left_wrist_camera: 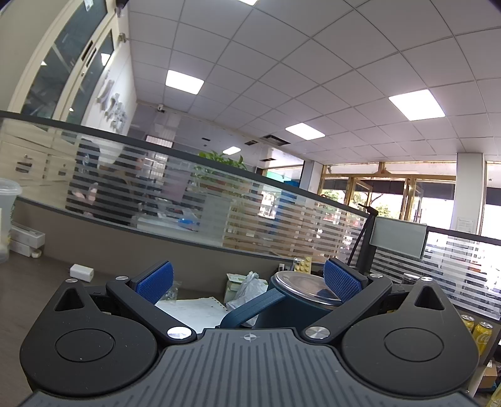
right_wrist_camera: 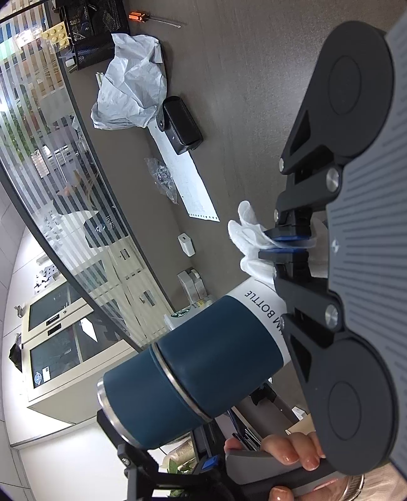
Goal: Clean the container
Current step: 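Rub the right gripper's tissue along the thermos label and lower body, then tilt the thermos with the left gripper while the right gripper's tissue wipes its body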
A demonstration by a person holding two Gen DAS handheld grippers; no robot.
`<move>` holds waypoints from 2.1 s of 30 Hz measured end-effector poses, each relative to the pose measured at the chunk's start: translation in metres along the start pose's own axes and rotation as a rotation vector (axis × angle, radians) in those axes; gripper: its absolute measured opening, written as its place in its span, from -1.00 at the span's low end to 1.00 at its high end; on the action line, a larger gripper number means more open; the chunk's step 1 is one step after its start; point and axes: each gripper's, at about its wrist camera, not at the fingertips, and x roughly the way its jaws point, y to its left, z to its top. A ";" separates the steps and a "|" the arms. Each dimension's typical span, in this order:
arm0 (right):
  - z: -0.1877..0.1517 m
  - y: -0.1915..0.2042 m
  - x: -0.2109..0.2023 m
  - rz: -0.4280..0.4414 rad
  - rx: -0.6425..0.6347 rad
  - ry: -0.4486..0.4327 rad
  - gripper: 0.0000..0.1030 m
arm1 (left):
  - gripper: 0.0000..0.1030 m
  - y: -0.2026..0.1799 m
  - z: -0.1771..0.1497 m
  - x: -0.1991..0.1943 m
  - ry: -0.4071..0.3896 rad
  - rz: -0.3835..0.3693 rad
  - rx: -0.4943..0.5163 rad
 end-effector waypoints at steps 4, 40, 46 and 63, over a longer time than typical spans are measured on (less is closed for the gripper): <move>0.001 0.002 -0.008 0.017 0.004 -0.017 -0.82 | 1.00 0.002 0.000 0.001 0.000 -0.001 -0.003; -0.018 -0.018 0.019 -0.031 0.044 0.109 -0.82 | 1.00 -0.004 -0.005 -0.004 -0.003 0.000 -0.005; -0.019 -0.020 0.022 -0.044 0.047 0.132 -0.82 | 1.00 -0.004 -0.006 -0.004 -0.003 0.000 -0.004; -0.024 -0.019 0.017 -0.060 0.022 0.199 -0.82 | 1.00 -0.003 -0.005 -0.002 -0.003 -0.004 -0.008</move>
